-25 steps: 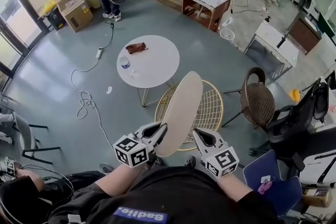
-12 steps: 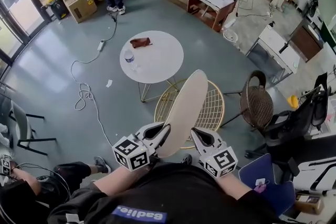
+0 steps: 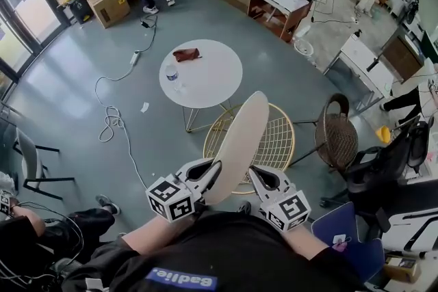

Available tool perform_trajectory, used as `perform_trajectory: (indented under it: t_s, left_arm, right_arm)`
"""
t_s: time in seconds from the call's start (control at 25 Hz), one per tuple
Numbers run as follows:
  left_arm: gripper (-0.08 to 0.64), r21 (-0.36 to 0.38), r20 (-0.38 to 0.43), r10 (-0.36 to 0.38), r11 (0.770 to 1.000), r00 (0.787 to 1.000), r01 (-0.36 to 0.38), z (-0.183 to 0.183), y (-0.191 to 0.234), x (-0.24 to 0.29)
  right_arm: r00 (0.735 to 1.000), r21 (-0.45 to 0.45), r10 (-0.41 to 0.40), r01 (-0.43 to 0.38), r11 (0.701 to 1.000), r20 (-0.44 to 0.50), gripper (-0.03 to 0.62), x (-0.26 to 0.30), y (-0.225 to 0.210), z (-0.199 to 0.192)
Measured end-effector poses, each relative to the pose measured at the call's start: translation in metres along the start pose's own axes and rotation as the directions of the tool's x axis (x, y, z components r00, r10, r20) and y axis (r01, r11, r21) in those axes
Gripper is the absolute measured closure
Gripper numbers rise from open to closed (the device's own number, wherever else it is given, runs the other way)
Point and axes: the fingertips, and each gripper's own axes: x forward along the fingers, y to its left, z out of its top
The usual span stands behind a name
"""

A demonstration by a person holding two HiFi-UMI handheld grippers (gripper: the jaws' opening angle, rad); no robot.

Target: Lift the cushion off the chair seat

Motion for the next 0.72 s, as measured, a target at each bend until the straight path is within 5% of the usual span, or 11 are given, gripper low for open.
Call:
perform_trajectory:
  t_s: [0.72]
  left_arm:
    - [0.52,0.003,-0.005,-0.025,1.0,1.0,0.026,-0.0038,-0.0006,-0.004]
  right_arm:
    - [1.0,-0.008,-0.005,0.005,1.0,0.003,0.566,0.0018,0.0074,-0.0037]
